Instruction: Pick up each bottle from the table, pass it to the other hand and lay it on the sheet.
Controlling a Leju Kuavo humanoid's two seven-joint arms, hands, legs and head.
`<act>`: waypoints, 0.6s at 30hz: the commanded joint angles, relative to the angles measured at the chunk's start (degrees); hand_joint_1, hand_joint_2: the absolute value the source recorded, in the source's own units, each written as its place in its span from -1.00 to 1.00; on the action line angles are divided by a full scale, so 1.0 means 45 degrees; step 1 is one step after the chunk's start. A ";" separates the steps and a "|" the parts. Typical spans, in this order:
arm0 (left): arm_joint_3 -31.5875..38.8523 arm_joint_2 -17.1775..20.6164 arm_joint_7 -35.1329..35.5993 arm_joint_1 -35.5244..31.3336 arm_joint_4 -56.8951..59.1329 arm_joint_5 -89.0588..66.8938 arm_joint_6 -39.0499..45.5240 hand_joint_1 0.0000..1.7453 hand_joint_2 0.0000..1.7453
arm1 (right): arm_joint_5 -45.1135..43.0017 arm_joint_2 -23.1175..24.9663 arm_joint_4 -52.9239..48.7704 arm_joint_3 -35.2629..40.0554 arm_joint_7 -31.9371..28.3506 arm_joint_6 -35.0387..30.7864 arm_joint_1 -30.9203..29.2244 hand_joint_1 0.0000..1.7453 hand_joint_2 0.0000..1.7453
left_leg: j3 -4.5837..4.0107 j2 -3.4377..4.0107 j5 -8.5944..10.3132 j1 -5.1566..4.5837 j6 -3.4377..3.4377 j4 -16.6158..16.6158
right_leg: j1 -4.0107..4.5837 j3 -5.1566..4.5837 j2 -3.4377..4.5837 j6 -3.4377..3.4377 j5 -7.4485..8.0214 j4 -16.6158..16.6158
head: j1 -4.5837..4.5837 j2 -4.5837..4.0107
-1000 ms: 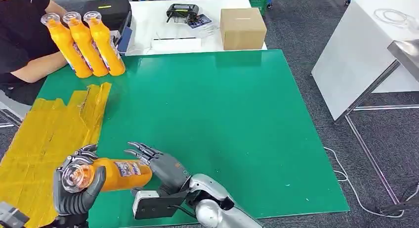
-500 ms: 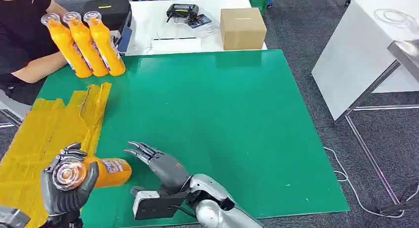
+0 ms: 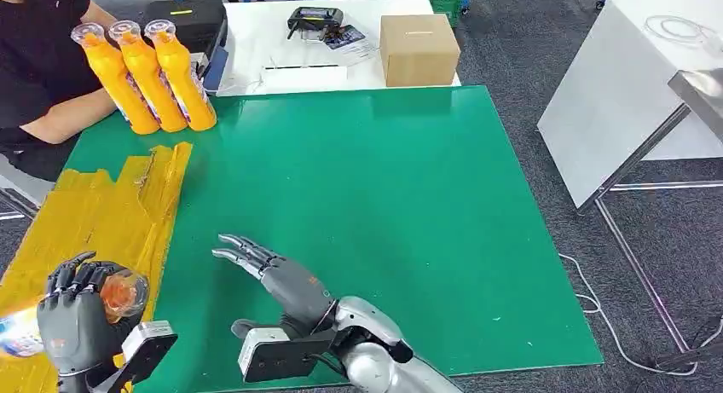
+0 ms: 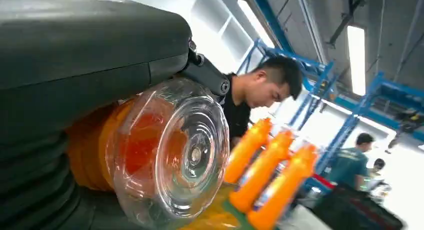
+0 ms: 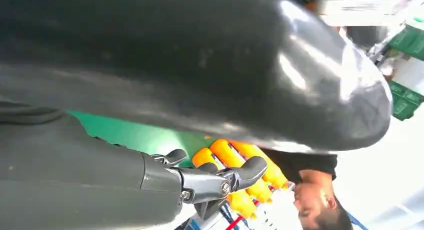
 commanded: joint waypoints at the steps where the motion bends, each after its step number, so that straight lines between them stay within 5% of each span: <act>1: -0.0939 0.0970 0.0954 -0.0627 0.2628 -0.1249 -0.0015 1.00 1.00 | -0.0337 -0.0723 -0.0147 0.0491 0.0205 0.0104 -0.0871 -1.00 -1.00 | 0.0022 -0.0021 0.0008 -0.0003 0.0006 -0.0019 | 0.0000 0.0031 -0.0036 -0.0007 -0.0001 -0.0020 | 0.0005 0.0000; 9: -0.1364 0.1143 0.1513 -0.0678 0.3068 -0.2250 0.0004 1.00 1.00 | -0.0448 -0.0772 -0.0209 0.0628 0.0262 0.0191 -0.0934 -1.00 -1.00 | 0.0005 -0.0007 0.0005 -0.0003 0.0004 -0.0011 | 0.0000 0.0012 -0.0019 -0.0005 0.0001 -0.0011 | 0.0005 0.0000; 18: -0.2951 0.1826 0.3084 -0.1753 0.6740 -0.4189 0.0031 1.00 1.00 | -0.0828 -0.0912 -0.0305 0.0859 0.0514 0.0530 -0.1412 -1.00 -1.00 | 0.0020 -0.0016 0.0011 -0.0013 0.0008 -0.0021 | -0.0011 0.0026 -0.0027 -0.0004 -0.0001 -0.0014 | 0.0005 0.0000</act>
